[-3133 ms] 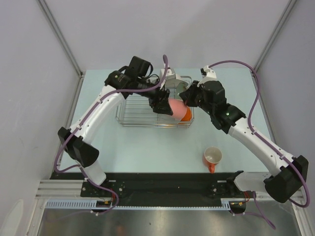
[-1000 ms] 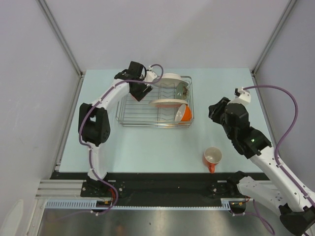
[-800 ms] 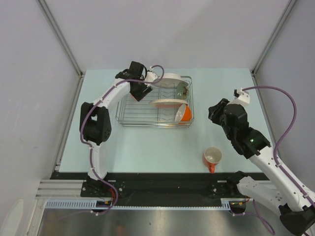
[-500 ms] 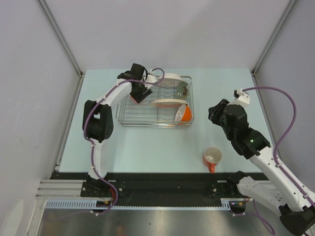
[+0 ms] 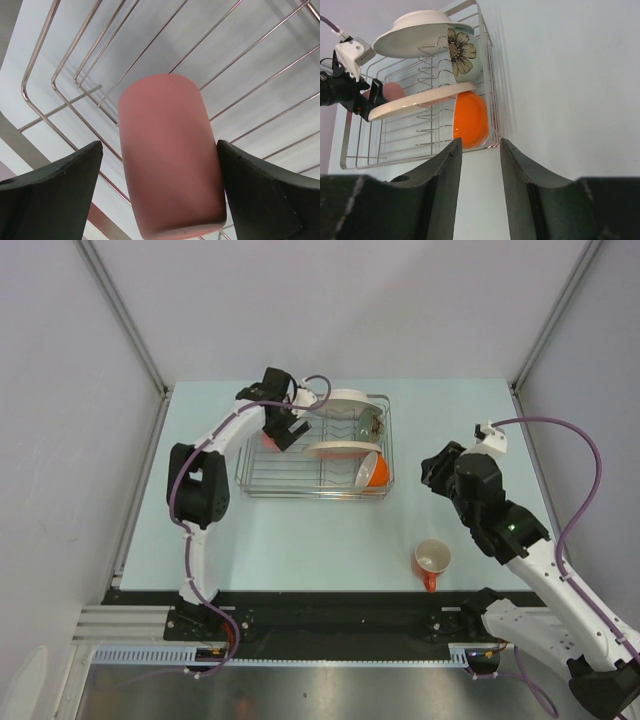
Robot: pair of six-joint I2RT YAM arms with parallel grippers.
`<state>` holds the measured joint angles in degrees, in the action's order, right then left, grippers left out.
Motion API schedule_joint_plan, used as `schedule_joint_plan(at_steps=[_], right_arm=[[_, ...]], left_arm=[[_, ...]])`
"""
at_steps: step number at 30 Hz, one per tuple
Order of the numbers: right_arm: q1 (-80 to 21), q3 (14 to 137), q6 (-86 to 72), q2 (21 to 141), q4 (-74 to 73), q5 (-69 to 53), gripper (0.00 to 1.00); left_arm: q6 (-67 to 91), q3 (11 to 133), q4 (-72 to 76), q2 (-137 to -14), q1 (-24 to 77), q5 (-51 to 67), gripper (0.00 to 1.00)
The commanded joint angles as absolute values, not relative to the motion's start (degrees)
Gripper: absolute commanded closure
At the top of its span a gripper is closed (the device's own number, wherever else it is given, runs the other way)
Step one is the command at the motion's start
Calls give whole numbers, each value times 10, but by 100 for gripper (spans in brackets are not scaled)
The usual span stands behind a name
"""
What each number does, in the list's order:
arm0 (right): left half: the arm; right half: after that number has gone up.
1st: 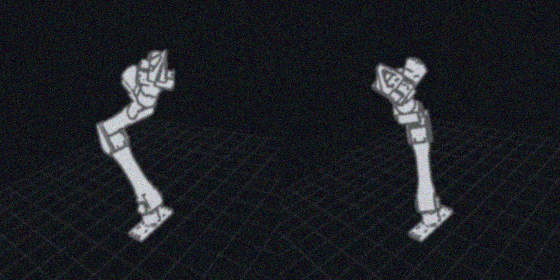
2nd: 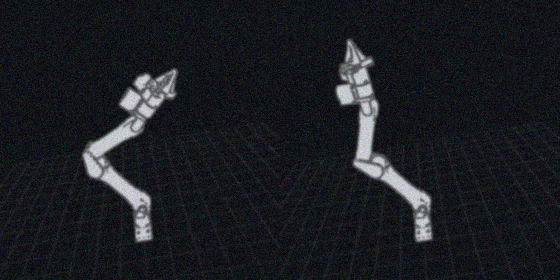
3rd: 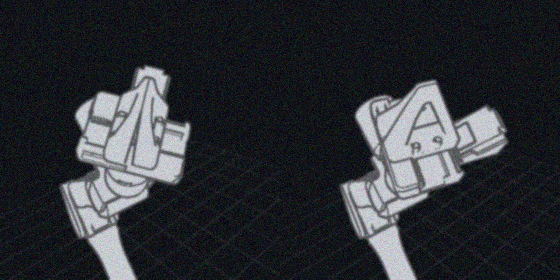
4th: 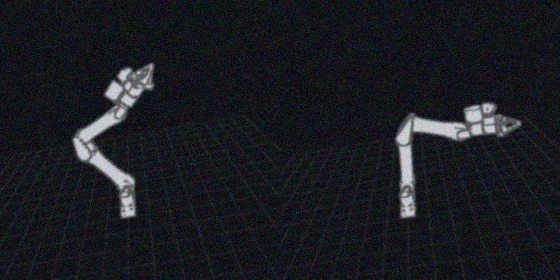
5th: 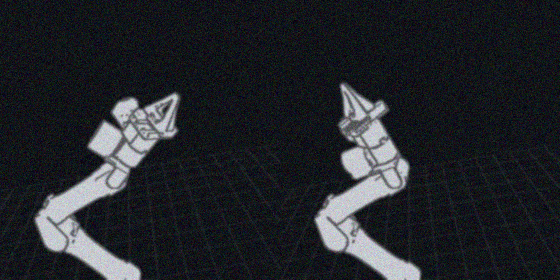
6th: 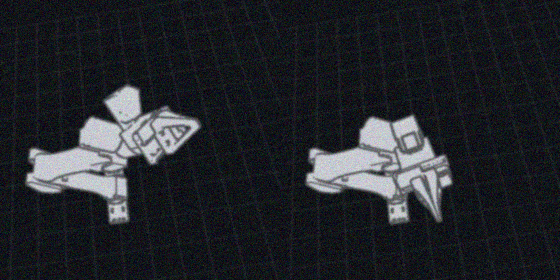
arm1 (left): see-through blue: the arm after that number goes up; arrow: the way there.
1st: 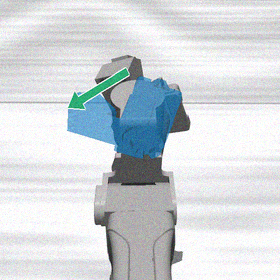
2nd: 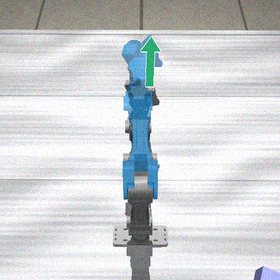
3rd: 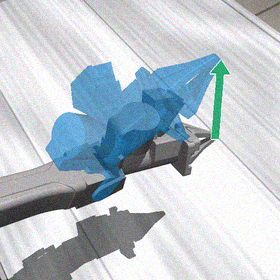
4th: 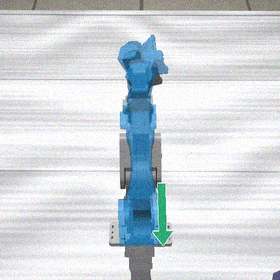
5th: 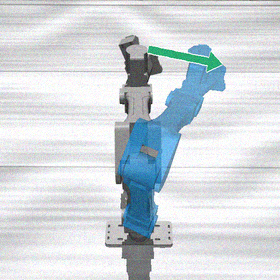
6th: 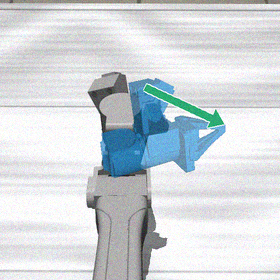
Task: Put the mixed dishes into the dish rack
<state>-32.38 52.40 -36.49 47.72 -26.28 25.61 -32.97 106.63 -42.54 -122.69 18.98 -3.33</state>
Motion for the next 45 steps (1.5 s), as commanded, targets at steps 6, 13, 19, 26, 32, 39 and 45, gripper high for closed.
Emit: schedule_joint_plan(at_steps=[6,13,19,26,32,39,45], right_arm=[[-324,526,-372,482,-250,254,58],[-324,522,-375,480,-253,261,58],[-323,515,-375,466,-263,273,57],[-317,515,-372,470,-262,269,58],[-316,514,-371,466,-265,271,58],[-306,510,-370,455,-270,271,57],[-301,506,-371,455,-273,261,57]], left_arm=[[-324,1077,-413,-1195,185,-28,0],[-361,1066,-410,-1186,179,-28,8],[-366,1040,-448,-1182,158,10,59],[-361,970,-426,-1151,151,25,51],[-357,973,-428,-1165,149,32,48],[-345,961,-432,-1157,142,34,29],[-333,907,-423,-1124,131,44,18]])
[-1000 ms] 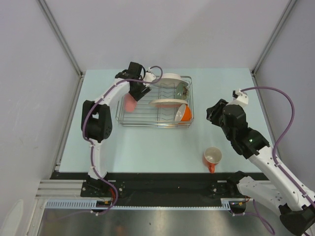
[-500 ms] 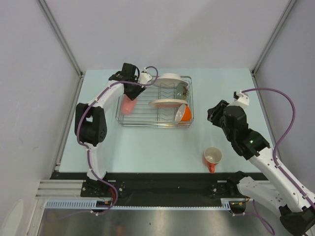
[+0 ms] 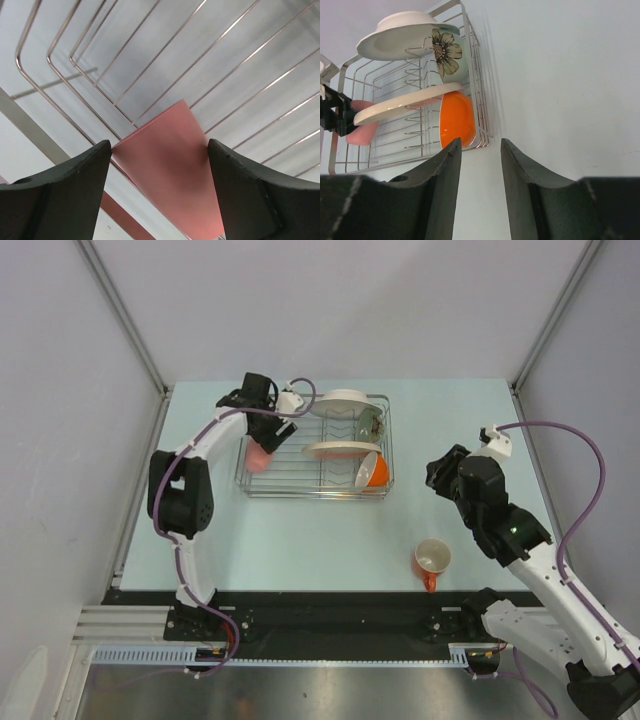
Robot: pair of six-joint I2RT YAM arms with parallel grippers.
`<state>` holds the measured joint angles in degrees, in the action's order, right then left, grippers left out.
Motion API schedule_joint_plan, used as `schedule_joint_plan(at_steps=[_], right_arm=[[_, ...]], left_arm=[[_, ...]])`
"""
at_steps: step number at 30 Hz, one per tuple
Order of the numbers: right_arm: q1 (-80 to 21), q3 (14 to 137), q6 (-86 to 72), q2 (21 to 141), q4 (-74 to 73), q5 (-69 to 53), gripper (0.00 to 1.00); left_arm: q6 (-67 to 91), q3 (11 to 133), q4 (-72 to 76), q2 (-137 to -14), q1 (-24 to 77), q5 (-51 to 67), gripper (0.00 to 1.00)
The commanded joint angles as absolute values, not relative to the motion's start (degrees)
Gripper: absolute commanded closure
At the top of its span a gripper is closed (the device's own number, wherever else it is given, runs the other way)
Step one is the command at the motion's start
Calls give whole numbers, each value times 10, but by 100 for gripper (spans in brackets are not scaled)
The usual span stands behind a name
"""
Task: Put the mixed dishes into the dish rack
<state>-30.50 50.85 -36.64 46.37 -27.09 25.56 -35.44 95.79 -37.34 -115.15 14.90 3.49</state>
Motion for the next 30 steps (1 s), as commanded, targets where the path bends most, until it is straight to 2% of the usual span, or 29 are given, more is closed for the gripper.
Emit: schedule_joint_plan(at_steps=[1,8,19,22,23,24,30], right_arm=[[-299,504,-373,454,-273,261,57],[-292,499,-370,452,-273,252,58],[-277,496,-370,450,-274,240,58],[-274,496,-367,446,-274,239,58],[-274,495,-367,446,-274,238,58],[-271,495,-367,446,-275,238,58],[-265,491,-368,450,-268,229,58]], left_arm=[[-332,897,-421,-1119,129,45,17],[-326,824,-404,-1096,129,56,16],[-319,788,-399,-1112,129,64,14],[-314,785,-403,-1114,129,66,11],[-307,786,-409,-1114,129,69,8],[-304,787,-410,-1114,129,71,1],[-287,793,-426,-1128,129,82,3]])
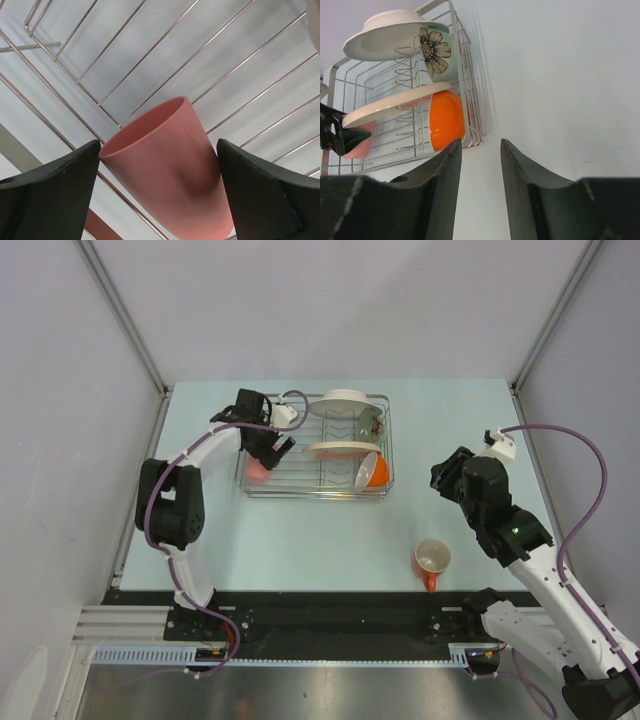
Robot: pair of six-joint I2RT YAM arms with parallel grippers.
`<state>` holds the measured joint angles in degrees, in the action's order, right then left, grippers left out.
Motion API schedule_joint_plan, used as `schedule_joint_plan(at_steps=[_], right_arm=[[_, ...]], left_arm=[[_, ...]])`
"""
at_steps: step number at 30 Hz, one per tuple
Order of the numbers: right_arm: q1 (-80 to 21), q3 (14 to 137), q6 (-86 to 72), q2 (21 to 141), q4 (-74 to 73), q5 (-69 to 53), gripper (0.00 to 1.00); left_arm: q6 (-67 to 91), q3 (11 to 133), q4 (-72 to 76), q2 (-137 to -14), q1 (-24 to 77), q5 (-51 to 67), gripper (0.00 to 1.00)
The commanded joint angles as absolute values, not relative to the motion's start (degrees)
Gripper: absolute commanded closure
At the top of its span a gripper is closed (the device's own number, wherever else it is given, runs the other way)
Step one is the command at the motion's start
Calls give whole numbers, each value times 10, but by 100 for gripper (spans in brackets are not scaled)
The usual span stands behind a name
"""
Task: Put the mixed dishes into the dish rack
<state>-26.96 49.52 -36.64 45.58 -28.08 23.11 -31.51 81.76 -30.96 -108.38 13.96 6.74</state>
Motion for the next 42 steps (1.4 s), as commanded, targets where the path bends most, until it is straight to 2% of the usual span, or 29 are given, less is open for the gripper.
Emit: schedule_joint_plan(at_steps=[1,4,5,6,7,9,10,14,20,27,30,31,33,39,42], right_arm=[[-265,493,-367,452,-268,226,58],[-265,493,-367,452,-266,227,58],[-264,493,-366,451,-266,227,58],[-263,494,-366,451,-267,227,58],[-262,493,-365,451,-268,226,58],[-261,493,-365,452,-268,226,58],[-259,493,-365,453,-267,226,58],[-260,493,-366,456,-265,223,59],[-258,490,-366,457,-265,220,59],[-258,483,-368,453,-262,214,58],[-258,482,-367,451,-265,214,58],[-258,482,-365,449,-265,214,57],[-259,483,-364,447,-268,214,54],[-260,474,-369,449,-264,214,51],[-259,467,-371,450,-256,212,51]], left_arm=[[-284,795,-430,-1132,129,86,6],[-281,802,-439,-1136,129,107,25],[-280,809,-447,-1138,128,123,39],[-279,816,-454,-1140,129,133,46],[-276,831,-472,-1142,129,140,59],[-275,849,-487,-1143,129,166,70],[-272,866,-501,-1141,129,177,79],[-271,911,-531,-1118,129,207,88],[-279,959,-569,-1076,128,212,87],[-285,922,-555,-1063,128,192,80],[-280,924,-564,-1057,128,201,65],[-278,931,-568,-1053,128,208,51],[-272,934,-570,-1030,128,218,41],[-255,1005,-634,-987,133,273,35],[-235,1006,-631,-964,168,265,32]])
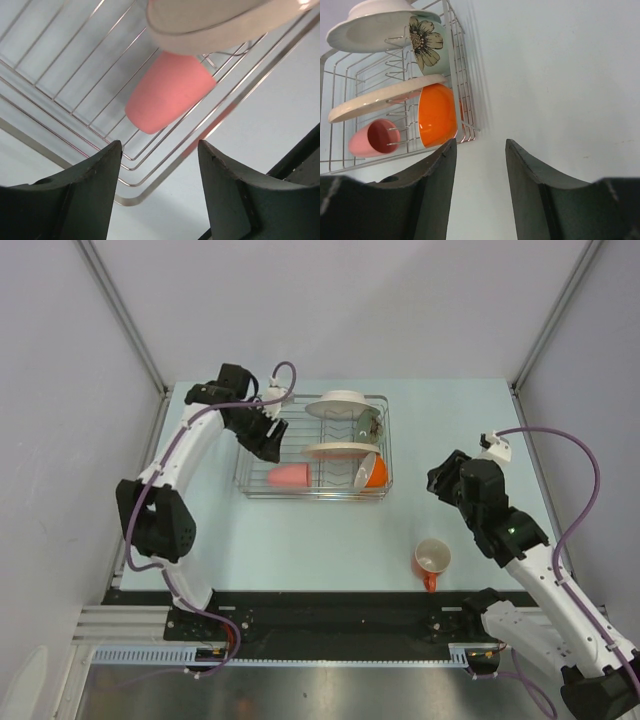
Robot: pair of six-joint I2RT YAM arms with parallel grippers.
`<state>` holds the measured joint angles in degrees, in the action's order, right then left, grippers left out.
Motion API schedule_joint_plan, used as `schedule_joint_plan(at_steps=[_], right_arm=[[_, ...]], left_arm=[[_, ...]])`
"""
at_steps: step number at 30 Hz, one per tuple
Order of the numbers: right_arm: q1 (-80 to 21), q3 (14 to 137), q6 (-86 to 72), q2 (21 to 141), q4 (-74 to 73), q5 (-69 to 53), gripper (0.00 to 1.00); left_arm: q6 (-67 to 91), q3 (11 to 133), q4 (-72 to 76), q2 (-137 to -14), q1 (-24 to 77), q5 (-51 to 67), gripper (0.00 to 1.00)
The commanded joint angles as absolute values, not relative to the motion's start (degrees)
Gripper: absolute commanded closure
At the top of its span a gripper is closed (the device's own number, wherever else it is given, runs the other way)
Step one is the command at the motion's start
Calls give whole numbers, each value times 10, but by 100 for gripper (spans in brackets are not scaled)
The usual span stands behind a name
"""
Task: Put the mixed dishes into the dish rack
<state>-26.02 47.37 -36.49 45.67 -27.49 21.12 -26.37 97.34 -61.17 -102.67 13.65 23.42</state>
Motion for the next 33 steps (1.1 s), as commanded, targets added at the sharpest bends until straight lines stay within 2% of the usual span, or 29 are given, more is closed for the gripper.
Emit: schedule_joint_plan(at_steps=[1,5,9,20,26,33], right_arm=[[-261,467,-373,450,-255,212,51],[-263,464,-375,446,-259,215,51],[-264,461,-374,432,-271,221,51],[-265,446,-377,420,-271,213,51],[-267,454,-374,430,-273,209,51],[-272,452,-377,434,-277,208,51]], left_arm=[[-227,991,-624,-959,180,259,32],[-165,888,-509,-925,256,190,32],[-118,781,-416,-903,288,123,32],[-72,709,-227,-890,317,-38,32],[-41,708,-221,-887,337,-34,32],[-12,772,-297,-880,335,65,32]])
